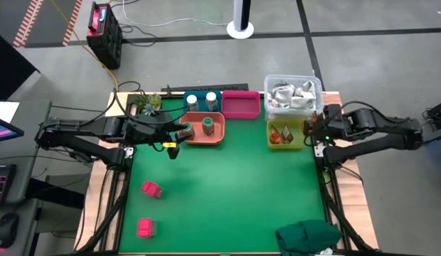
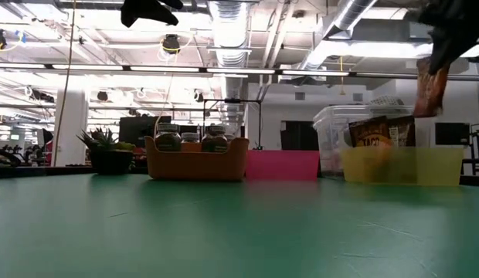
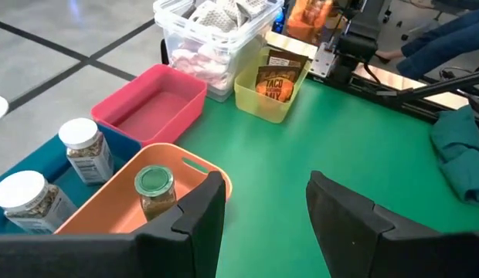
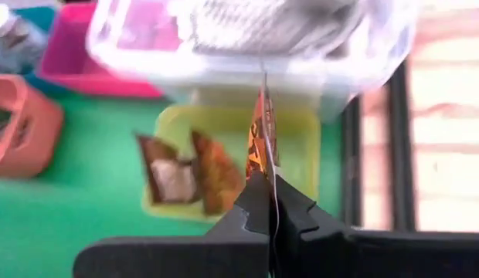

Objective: Sort spices by type
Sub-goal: Put the orange seasoning pack into the yellow bin

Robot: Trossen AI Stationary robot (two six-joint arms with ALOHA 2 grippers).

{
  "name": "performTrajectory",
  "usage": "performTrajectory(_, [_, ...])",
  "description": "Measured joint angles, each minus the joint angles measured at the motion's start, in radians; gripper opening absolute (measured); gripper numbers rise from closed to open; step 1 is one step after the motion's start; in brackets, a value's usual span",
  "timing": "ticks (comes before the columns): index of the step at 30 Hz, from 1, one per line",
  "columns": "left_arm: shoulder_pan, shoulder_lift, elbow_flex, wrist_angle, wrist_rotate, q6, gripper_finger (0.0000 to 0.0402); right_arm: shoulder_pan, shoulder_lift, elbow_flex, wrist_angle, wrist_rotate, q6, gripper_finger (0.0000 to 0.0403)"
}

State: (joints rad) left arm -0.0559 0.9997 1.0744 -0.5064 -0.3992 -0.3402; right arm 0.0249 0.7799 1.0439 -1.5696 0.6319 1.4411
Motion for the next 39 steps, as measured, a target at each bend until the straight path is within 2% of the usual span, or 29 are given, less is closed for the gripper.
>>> performTrajectory(6, [0.0,0.0,0.0,-0.001,0.0,0.009,0.0171,-0.09,0.056,-0.093,0.092,0.015,-0.075,0.0018])
performTrajectory(10, [0.0,0.0,0.0,-0.001,0.0,0.01,0.0171,-0.13,0.057,-0.207,0.246,-0.048,-0.13,0.0018])
performTrajectory(14, [0.0,0.0,0.0,-0.001,0.0,0.018,0.0171,-0.159,0.058,-0.297,0.314,-0.074,-0.12,0.0018])
performTrajectory(24, [0.0,0.0,0.0,-0.001,0.0,0.022,0.0171,-0.214,0.071,-0.374,0.409,-0.08,-0.14,0.0028])
performTrajectory(31, [0.0,0.002,0.0,-0.001,0.0,0.022,0.0171,-0.237,0.07,-0.406,0.474,-0.128,-0.249,0.0076])
performTrajectory(39, [0.0,0.002,0.0,-0.002,0.0,0.021,0.0171,-0.237,0.07,-0.412,0.489,-0.147,-0.272,0.0186])
